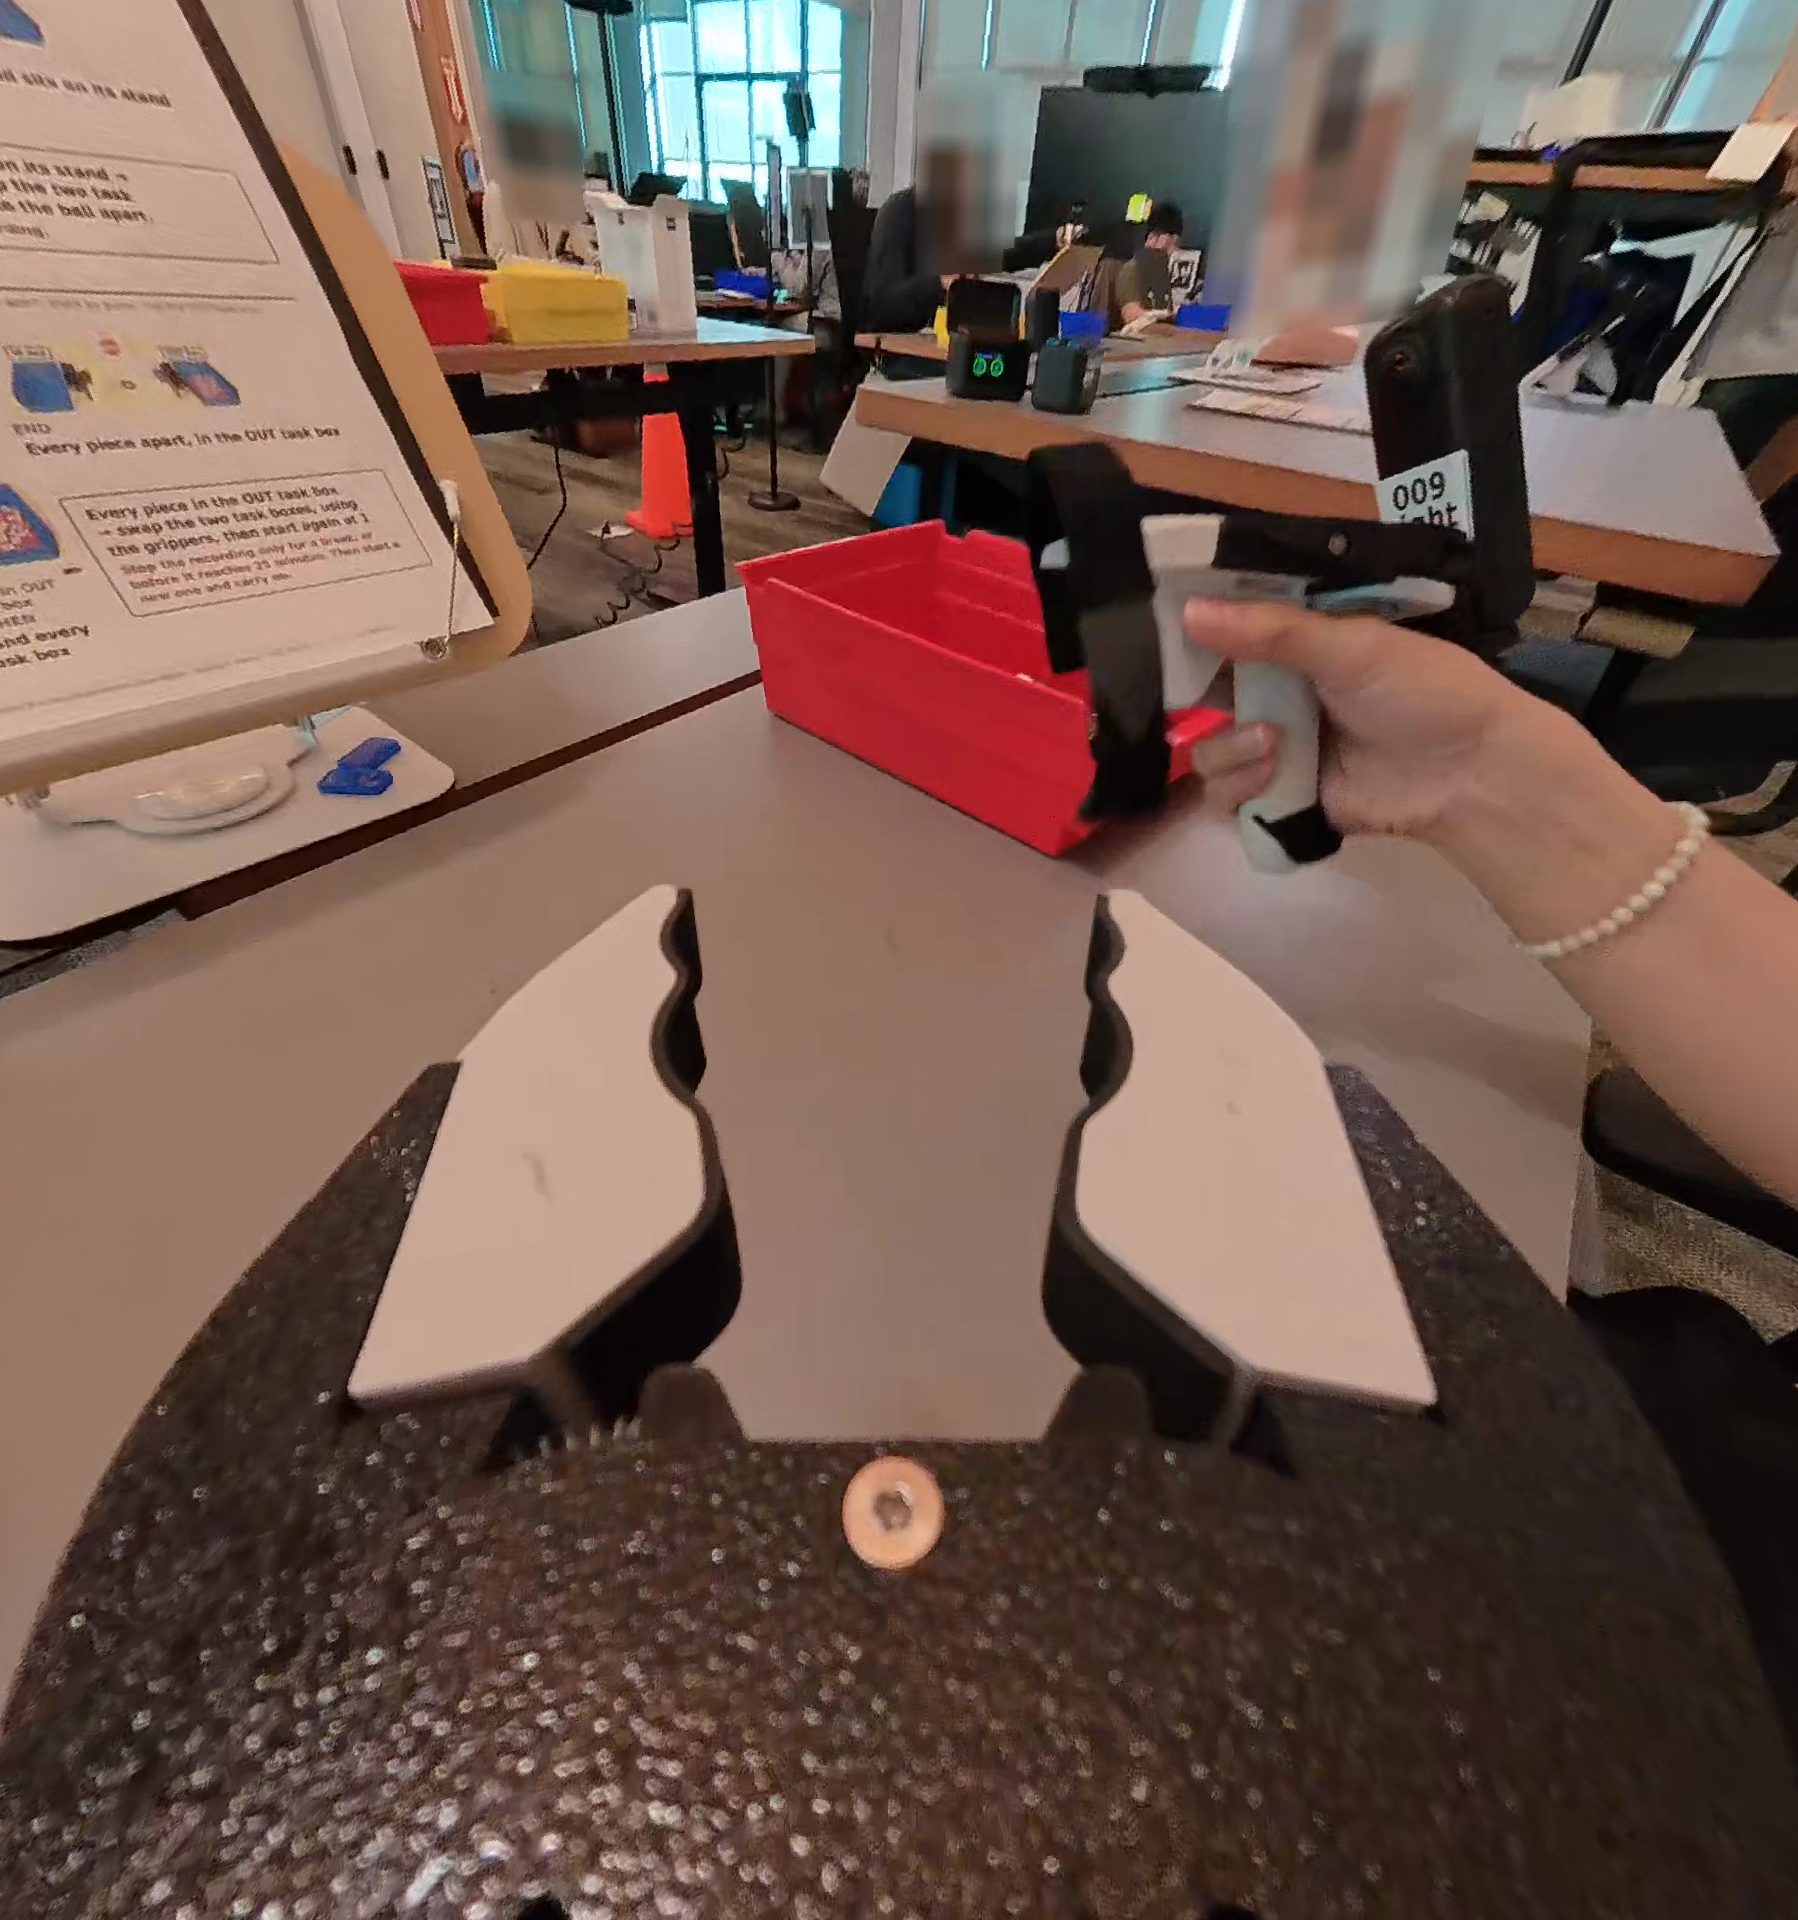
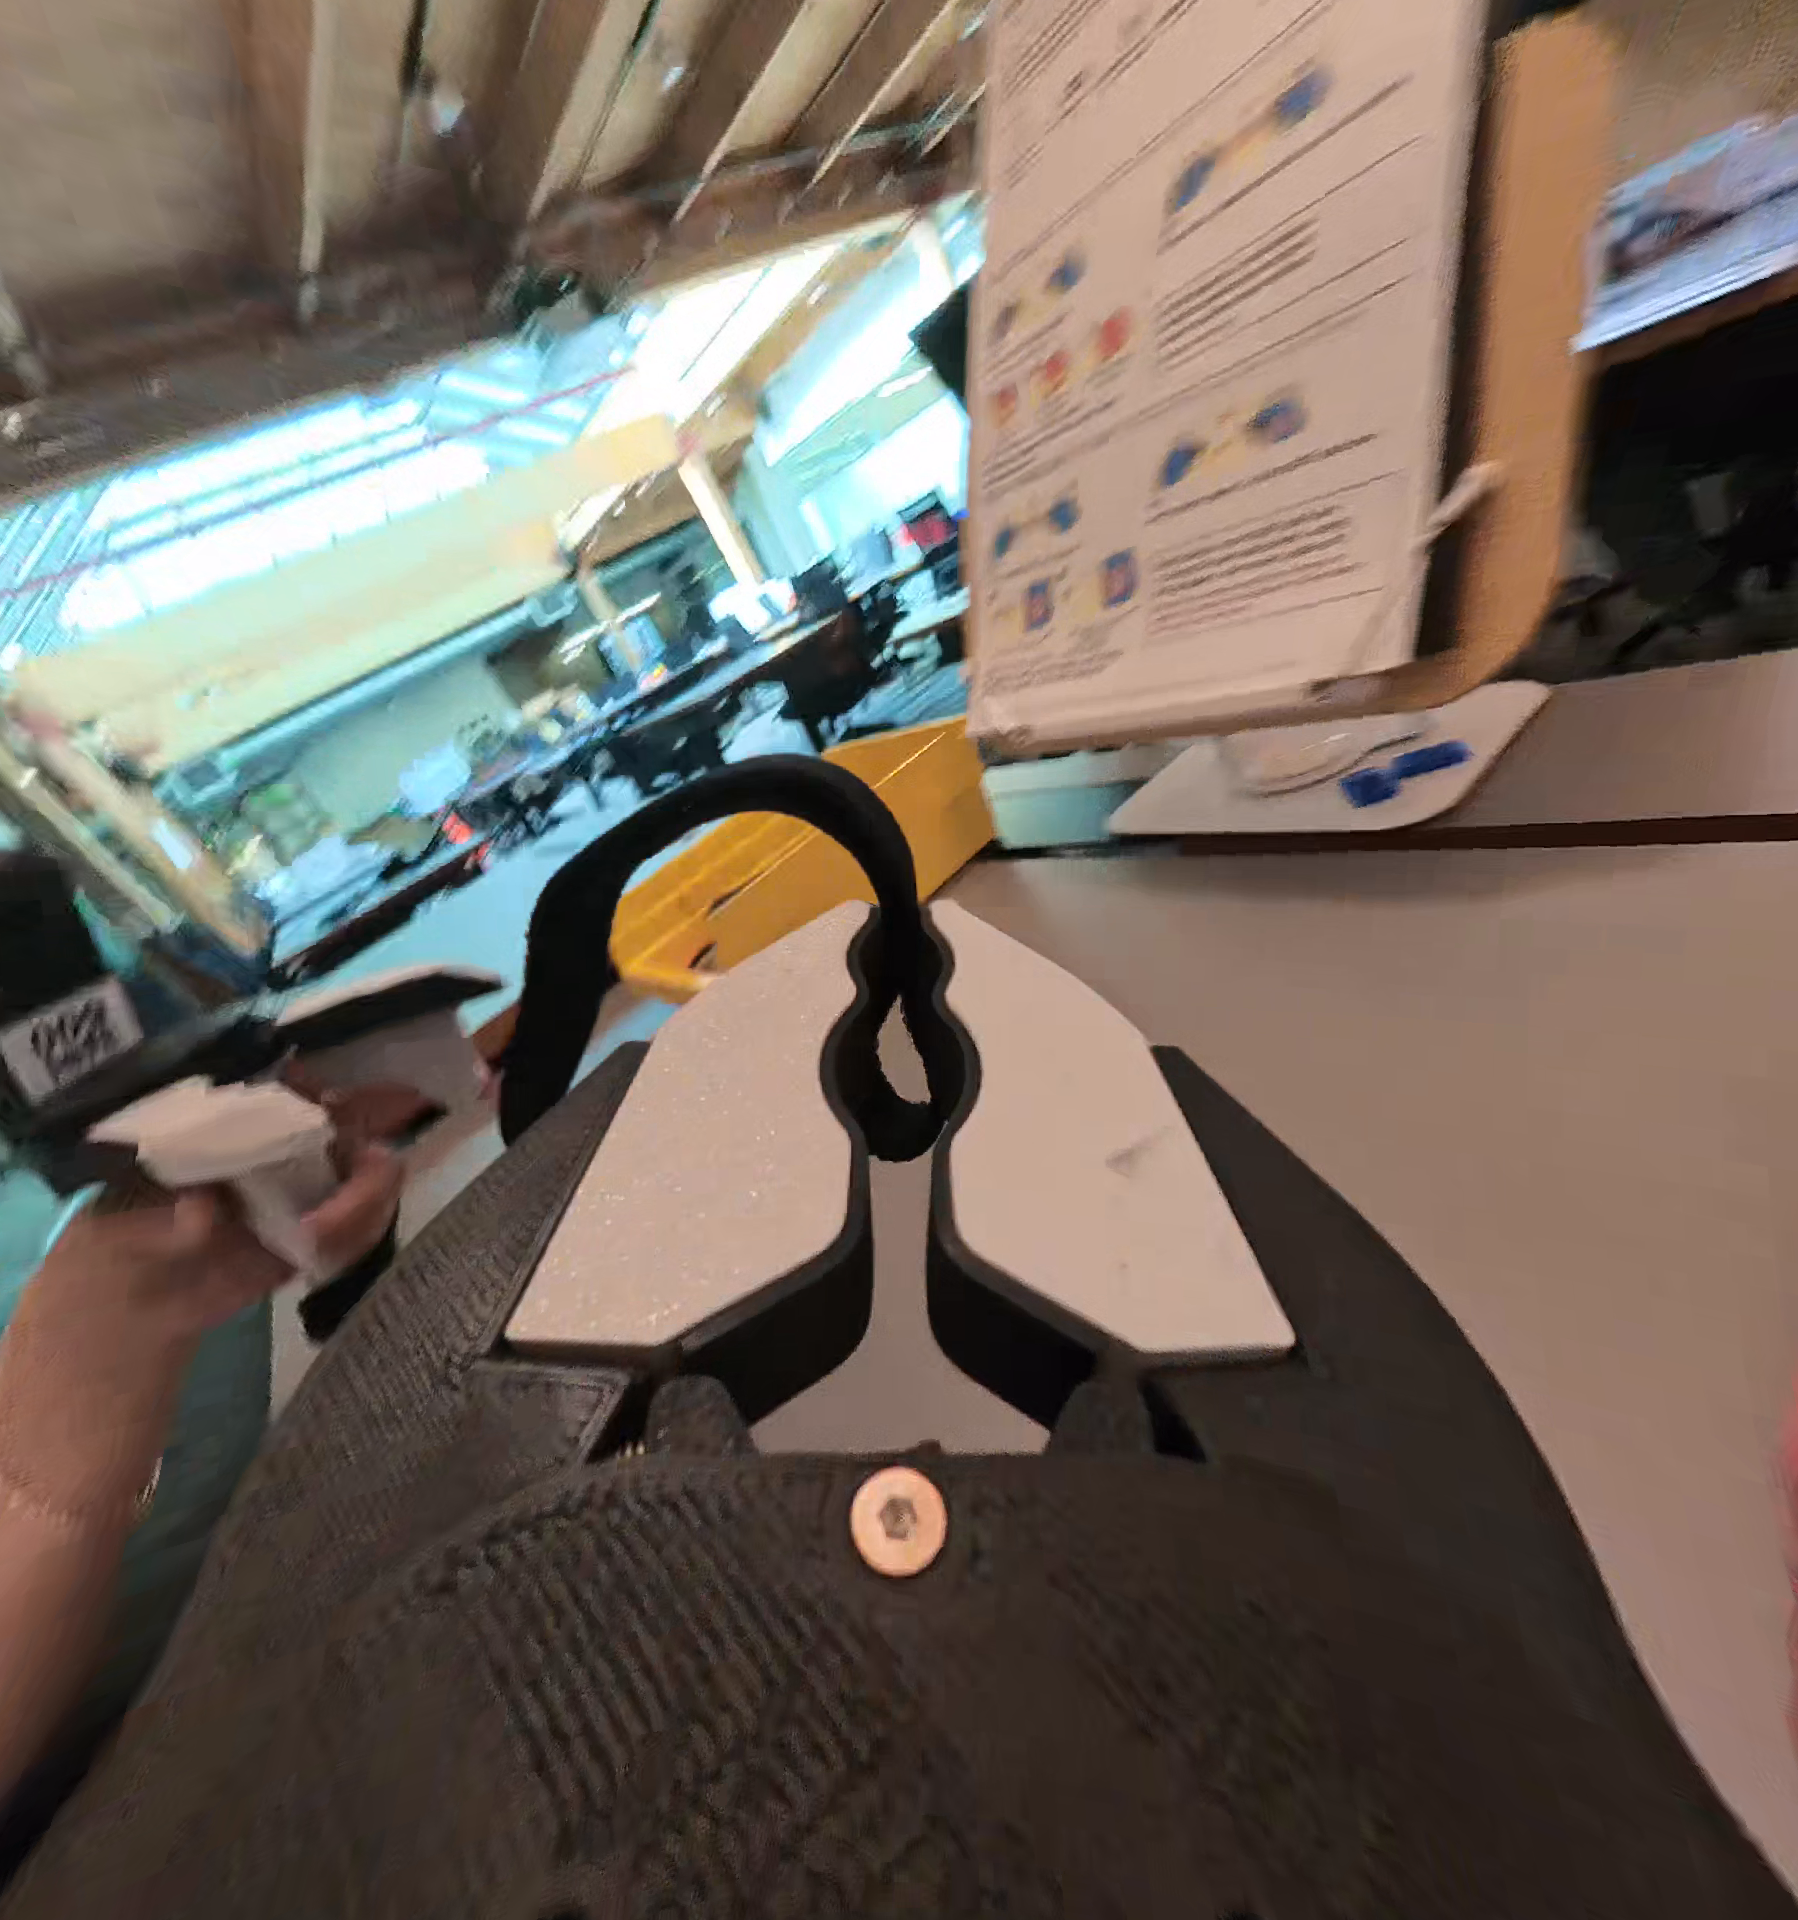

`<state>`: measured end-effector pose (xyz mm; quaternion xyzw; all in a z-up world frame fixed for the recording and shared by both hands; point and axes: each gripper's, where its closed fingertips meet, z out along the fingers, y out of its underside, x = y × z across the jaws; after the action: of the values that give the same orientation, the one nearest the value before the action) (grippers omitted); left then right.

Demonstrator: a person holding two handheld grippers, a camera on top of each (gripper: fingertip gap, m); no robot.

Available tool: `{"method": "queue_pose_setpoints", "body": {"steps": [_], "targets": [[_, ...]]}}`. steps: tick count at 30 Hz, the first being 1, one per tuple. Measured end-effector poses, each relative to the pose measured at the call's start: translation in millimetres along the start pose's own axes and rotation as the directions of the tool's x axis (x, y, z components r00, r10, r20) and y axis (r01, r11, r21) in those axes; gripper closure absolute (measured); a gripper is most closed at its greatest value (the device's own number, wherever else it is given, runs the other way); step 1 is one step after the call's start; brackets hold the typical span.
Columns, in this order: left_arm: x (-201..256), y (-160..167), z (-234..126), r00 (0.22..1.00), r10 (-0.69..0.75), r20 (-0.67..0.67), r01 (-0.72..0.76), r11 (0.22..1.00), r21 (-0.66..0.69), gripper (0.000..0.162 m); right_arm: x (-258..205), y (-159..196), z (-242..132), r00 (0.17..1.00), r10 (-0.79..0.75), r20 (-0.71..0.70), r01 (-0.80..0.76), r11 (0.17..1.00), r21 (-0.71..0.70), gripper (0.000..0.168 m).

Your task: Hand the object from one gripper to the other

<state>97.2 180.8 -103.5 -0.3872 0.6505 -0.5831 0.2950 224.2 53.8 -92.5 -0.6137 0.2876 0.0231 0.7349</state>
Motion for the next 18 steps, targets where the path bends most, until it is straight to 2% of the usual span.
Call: {"method": "queue_pose_setpoints", "body": {"steps": [4, 6, 8, 10, 12, 15, 18], "targets": [[-8, 0, -4, 1.0, -0.025, 0.018, 0.025, 1.0, 0.004, 0.097, 77, -55, -45, 0.968, 0.046, -0.247, -0.022, 0.995, 0.098, 0.164], [-11, 7, -3, 0.999, -0.028, 0.025, 0.029, 0.999, -0.037, 0.098, 118, -71, -64, 0.928, 0.062, -0.368, -0.036, 0.996, 0.077, 0.164], [-15, 13, -4, 0.999, -0.019, 0.038, 0.022, 0.996, -0.082, 0.1, 159, -78, -84, 0.851, -0.022, -0.525, 0.019, 1.0, -0.012, 0.163], [-20, 15, -5, 0.998, 0.006, 0.06, 0.0, 0.995, -0.096, 0.101, 194, -76, -103, 0.744, -0.135, -0.654, 0.064, 0.989, -0.131, 0.163], [-25, 15, -8, 0.997, 0.012, 0.079, -0.005, 0.995, -0.095, 0.103, 215, -68, -113, 0.682, -0.196, -0.704, 0.067, 0.976, -0.207, 0.16], [-31, 17, -12, 0.996, -0.032, 0.085, 0.039, 0.995, -0.088, 0.105, 237, -46, -116, 0.658, -0.21, -0.723, 0.025, 0.966, -0.259, 0.161], [-36, 20, -15, 0.994, -0.082, 0.077, 0.088, 0.993, -0.084, 0.107, 254, -14, -120, 0.612, -0.312, -0.727, -0.008, 0.916, -0.4, 0.161]]}}
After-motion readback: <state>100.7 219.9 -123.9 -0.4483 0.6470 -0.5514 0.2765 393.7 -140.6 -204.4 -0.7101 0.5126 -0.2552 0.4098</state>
